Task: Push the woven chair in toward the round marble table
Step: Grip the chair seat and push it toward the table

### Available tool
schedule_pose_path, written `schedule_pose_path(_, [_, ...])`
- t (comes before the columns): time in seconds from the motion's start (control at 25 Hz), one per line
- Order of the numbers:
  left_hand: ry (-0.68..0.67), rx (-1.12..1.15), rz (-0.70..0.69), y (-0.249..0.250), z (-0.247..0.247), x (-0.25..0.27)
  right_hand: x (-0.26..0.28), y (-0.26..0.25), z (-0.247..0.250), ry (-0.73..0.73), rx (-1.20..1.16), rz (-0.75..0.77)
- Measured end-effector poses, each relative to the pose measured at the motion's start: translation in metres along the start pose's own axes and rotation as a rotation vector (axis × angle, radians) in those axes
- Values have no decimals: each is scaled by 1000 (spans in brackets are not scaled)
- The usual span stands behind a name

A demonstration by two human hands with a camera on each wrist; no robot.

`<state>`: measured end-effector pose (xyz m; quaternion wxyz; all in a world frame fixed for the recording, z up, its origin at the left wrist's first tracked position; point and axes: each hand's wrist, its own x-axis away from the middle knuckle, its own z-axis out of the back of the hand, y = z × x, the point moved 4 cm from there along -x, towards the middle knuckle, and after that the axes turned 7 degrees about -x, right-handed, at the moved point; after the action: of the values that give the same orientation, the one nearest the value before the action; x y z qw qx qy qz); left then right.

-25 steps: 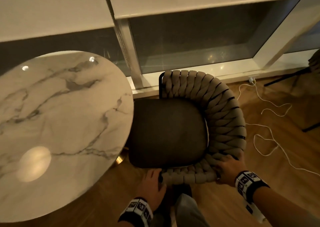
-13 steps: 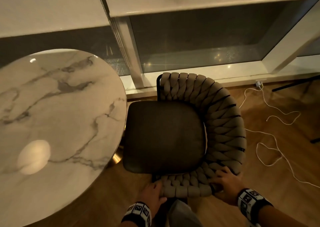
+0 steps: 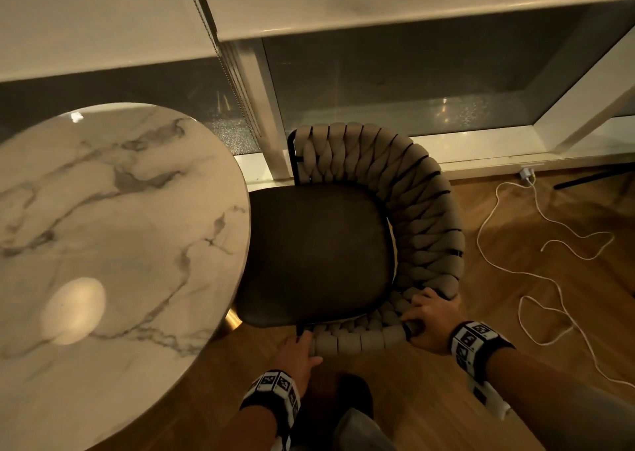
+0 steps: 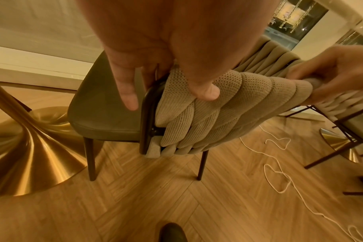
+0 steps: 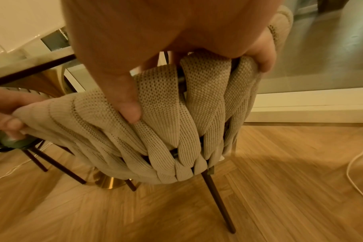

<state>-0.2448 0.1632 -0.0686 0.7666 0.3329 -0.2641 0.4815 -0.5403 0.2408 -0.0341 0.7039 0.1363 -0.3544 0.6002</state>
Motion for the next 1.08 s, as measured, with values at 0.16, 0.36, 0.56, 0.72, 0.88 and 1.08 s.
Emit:
schedule_pose_path(0.16, [19,-11,19,3,17,-11,-21,2,22,-14,18,0])
schedule_pose_path(0.36, [60,-66,30,-2,46,-20,-43,-9,39,13,3,14])
schedule_pose_path(0.56, [31,-48,26,-14,61,-23,-52,-25,43,44,-8,11])
schedule_pose_path(0.72, [27,-77,41,-19,59,-21,-51,-31,37,4,-2,-9])
schedule_pose_path(0.88, [5,-113,53,-28,52,-21,-49,-33,30,-16,-16,-10])
schedule_pose_path(1.08, [-41,-98,62,-40,41,-23,-48,-38,23,-27,-21,-14])
